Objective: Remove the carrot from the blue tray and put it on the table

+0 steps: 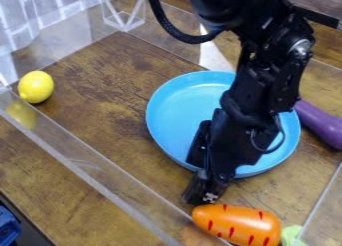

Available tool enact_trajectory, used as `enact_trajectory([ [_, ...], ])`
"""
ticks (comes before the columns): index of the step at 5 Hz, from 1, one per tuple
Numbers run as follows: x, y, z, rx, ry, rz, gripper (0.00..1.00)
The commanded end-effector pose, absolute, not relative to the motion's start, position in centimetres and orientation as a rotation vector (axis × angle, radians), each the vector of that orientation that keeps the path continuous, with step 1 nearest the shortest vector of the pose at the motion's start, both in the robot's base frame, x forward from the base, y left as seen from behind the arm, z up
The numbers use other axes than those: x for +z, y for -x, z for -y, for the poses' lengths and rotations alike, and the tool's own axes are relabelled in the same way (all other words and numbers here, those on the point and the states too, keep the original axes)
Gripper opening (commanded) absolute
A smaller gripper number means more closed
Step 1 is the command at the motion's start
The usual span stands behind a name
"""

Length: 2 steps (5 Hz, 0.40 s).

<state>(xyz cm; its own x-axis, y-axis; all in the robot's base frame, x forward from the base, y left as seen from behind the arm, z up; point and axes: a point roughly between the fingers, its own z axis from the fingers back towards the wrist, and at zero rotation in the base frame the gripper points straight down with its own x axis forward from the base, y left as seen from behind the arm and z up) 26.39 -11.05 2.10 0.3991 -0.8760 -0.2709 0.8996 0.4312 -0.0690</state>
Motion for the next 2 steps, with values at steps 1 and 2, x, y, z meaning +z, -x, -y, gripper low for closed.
enact_trajectory([
  [1,1.25,-24.67,12.42,-1.158,-0.075,-0.314,1.00],
  [2,1.07,-24.76,11.66,-1.171,-0.073,-0.312,1.00],
])
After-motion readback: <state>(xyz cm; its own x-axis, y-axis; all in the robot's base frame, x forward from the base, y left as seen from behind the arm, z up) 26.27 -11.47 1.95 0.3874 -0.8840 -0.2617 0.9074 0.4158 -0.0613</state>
